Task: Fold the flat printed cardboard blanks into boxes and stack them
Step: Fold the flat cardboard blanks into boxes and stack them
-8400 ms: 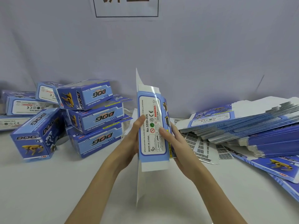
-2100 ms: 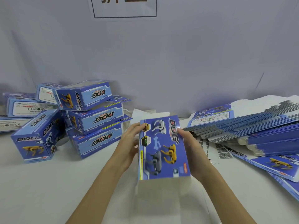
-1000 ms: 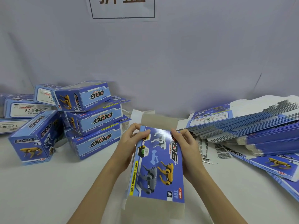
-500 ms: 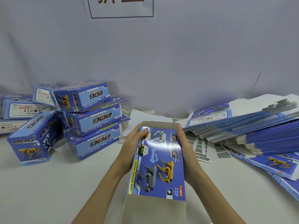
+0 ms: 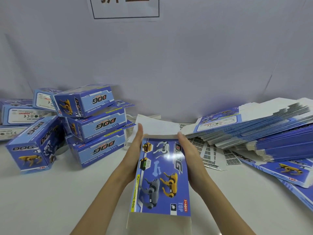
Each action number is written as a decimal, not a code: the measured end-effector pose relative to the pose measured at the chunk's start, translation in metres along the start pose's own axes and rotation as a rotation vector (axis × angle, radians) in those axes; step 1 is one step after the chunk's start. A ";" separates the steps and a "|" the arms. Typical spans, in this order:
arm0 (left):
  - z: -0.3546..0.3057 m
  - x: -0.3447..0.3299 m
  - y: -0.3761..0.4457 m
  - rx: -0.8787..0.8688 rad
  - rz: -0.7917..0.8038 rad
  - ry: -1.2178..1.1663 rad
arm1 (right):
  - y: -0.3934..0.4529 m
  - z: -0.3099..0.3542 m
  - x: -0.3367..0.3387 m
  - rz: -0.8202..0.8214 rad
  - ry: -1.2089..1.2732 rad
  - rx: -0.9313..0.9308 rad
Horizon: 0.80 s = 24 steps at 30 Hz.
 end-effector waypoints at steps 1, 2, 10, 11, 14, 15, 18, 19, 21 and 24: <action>0.003 0.002 0.001 0.048 -0.020 0.009 | -0.001 -0.001 -0.003 -0.011 -0.005 -0.012; 0.007 0.005 0.001 0.093 -0.045 0.028 | -0.001 -0.004 -0.004 -0.025 -0.011 -0.023; -0.001 0.011 0.009 -0.024 0.038 0.195 | 0.001 -0.013 0.002 -0.004 0.050 -0.119; -0.002 0.010 0.009 -0.041 0.061 0.218 | 0.001 -0.013 0.003 0.001 0.042 -0.128; -0.003 0.008 0.009 -0.080 0.058 0.242 | 0.000 -0.010 0.000 0.022 0.019 -0.145; -0.004 0.008 0.009 -0.089 0.036 0.243 | 0.000 -0.009 -0.002 0.030 0.009 -0.145; -0.007 0.005 0.007 -0.077 0.018 0.254 | 0.000 -0.010 0.000 0.041 -0.030 -0.143; -0.008 0.005 0.006 -0.070 0.024 0.263 | 0.000 -0.010 0.001 0.040 -0.043 -0.139; -0.009 0.006 0.005 -0.056 0.031 0.269 | 0.001 -0.012 0.004 0.029 -0.055 -0.135; -0.009 0.007 0.005 -0.060 0.027 0.247 | 0.002 -0.012 0.006 0.006 -0.051 -0.122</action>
Point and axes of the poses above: each hand's wrist, its own y-axis towards the middle knuckle, its own x-axis out of the back of the hand, z = x × y, the point moved 8 cm from there along y, towards the middle knuckle, and after that the axes turned 11 degrees about -y, right-handed, at the moved point
